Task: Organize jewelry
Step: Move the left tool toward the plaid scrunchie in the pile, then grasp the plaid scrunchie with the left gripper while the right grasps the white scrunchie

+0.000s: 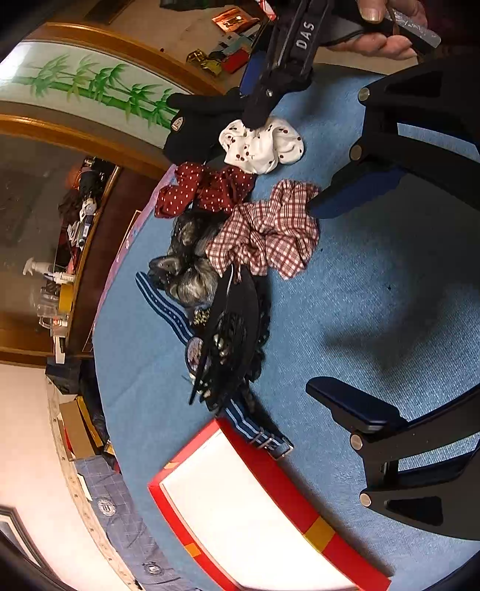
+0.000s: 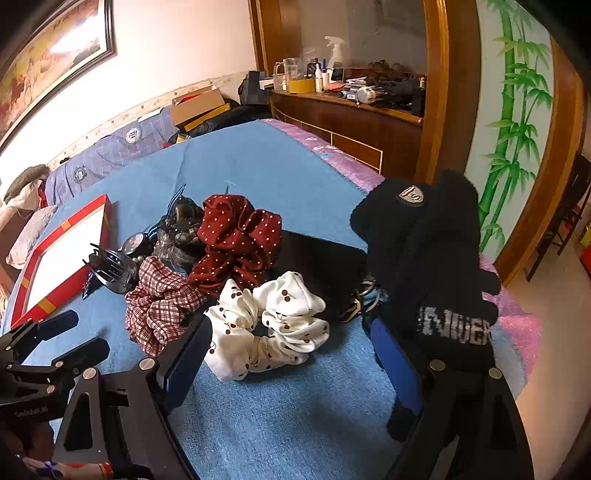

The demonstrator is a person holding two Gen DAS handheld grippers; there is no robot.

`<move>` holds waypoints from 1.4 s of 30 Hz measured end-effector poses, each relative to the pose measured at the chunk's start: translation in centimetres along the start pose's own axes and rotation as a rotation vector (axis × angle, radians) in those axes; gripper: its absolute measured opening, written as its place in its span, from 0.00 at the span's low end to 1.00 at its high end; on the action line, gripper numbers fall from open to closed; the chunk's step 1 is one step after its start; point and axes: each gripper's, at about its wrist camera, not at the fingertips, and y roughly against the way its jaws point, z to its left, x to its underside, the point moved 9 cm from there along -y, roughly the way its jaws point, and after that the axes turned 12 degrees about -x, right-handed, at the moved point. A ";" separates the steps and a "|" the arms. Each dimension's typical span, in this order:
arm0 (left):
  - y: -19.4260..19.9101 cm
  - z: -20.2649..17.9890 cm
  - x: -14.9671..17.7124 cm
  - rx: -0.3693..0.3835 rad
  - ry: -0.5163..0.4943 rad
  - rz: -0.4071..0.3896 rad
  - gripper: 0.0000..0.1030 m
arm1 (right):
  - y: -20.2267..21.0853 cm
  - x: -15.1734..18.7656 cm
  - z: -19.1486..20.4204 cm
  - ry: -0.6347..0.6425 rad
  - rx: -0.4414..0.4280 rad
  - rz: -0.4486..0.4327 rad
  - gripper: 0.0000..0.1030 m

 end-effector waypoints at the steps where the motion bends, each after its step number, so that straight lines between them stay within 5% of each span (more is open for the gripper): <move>1: 0.1 -0.2 -0.1 0.001 -0.005 0.001 0.84 | -0.2 0.1 0.0 -0.002 -0.003 0.004 0.88; 19: 0.3 -2.7 -1.9 -0.080 -0.041 -0.075 0.84 | 1.0 -0.2 -0.6 -0.018 -0.011 -0.037 0.88; 42: -2.2 -0.7 -1.0 -0.100 0.014 0.015 0.84 | -2.7 0.8 -0.3 -0.014 0.001 0.067 0.89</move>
